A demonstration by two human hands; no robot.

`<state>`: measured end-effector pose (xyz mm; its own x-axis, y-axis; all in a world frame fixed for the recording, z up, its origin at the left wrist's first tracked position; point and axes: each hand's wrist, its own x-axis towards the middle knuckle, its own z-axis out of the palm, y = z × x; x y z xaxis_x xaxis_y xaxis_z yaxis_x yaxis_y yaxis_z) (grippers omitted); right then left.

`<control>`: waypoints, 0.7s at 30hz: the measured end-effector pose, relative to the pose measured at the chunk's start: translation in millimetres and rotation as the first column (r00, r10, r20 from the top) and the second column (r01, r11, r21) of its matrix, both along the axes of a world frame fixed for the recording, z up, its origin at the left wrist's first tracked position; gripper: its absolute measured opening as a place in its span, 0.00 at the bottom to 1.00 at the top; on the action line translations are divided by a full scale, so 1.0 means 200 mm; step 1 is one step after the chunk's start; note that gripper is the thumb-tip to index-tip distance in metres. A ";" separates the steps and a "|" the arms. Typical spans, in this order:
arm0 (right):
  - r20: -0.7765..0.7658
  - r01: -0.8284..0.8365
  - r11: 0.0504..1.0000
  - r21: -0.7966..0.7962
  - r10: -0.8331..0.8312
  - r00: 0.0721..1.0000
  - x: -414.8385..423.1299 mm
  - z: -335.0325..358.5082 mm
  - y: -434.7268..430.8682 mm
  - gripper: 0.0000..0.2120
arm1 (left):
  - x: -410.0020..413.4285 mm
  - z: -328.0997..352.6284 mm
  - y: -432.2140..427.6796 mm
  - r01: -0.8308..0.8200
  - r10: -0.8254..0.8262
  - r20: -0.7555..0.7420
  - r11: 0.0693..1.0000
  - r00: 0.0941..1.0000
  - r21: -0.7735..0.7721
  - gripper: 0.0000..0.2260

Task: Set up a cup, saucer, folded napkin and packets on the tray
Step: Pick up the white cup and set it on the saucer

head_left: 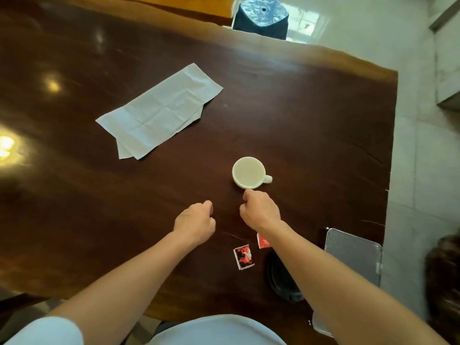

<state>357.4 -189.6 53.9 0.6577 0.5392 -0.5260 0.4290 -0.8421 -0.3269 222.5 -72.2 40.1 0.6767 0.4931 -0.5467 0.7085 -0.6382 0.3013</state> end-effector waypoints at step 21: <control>-0.126 0.247 0.966 0.076 -0.237 0.963 0.37 -0.32 0.03 0.47 | 0.61 -0.25 0.01 -0.441 0.540 0.015 0.702 0.841 -0.559 0.37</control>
